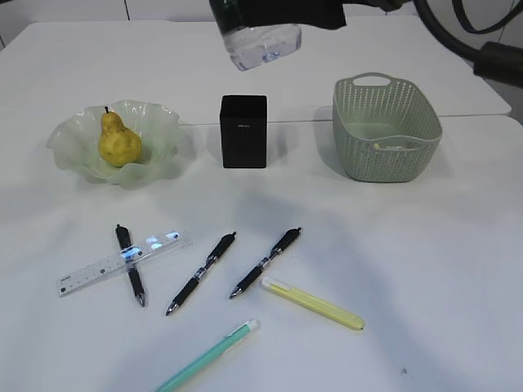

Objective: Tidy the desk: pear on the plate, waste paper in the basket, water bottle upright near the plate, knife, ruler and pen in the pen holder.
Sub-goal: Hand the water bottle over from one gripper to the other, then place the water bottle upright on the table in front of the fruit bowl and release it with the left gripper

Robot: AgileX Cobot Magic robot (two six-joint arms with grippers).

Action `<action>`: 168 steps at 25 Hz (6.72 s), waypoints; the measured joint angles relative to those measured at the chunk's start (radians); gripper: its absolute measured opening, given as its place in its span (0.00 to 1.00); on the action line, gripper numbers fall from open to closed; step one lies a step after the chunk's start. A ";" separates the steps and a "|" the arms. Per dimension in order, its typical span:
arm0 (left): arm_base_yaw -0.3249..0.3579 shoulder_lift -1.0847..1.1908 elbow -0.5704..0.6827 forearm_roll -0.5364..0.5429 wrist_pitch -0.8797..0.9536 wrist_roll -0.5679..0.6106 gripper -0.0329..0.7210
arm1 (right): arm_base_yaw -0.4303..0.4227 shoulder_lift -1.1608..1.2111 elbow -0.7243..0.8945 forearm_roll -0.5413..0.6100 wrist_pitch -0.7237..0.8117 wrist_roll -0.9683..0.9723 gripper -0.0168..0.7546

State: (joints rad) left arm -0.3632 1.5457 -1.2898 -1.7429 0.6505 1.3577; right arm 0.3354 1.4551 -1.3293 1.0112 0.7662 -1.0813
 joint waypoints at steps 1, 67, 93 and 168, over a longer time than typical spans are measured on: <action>0.002 0.000 0.000 0.000 -0.011 0.000 0.55 | 0.000 0.000 0.000 -0.004 0.000 0.000 0.80; 0.344 -0.004 0.210 0.510 -0.328 -0.045 0.55 | 0.000 0.000 0.000 -0.151 -0.044 0.000 0.79; 0.393 -0.048 0.394 0.325 -0.414 -0.051 0.55 | 0.000 0.000 0.000 -0.156 -0.038 0.000 0.79; 0.369 0.109 0.396 2.070 -0.756 -1.697 0.55 | 0.000 0.000 0.000 -0.156 -0.030 0.000 0.79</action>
State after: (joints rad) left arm 0.0057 1.6552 -0.8937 0.3274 -0.1055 -0.3395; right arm 0.3354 1.4551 -1.3293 0.8548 0.7362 -1.0813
